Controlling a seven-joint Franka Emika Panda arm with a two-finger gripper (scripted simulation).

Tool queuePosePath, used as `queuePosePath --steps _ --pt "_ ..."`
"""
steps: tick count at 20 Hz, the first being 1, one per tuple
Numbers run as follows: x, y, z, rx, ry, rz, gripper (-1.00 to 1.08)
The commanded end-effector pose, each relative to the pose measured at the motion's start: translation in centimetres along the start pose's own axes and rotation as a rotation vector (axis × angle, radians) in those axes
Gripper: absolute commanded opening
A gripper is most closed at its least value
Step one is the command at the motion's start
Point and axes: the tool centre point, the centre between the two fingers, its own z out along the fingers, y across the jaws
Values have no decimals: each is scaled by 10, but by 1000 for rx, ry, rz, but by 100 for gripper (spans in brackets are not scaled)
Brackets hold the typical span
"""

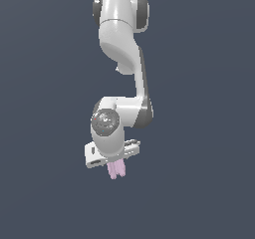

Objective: Pick up the object and move it to a goal position.

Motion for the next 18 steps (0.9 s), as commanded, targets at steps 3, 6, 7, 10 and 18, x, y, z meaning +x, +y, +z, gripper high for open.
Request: queuePosePath --steps 3,6,7,10,18 --pt "0 0 12 0 0 -1 100" --pt "-1 0 29 0 0 -1 100" --pt "-1 0 35 0 0 -1 100" --pt "-1 0 46 0 0 -2 100" --pt "0 0 49 0 0 -2 -100"
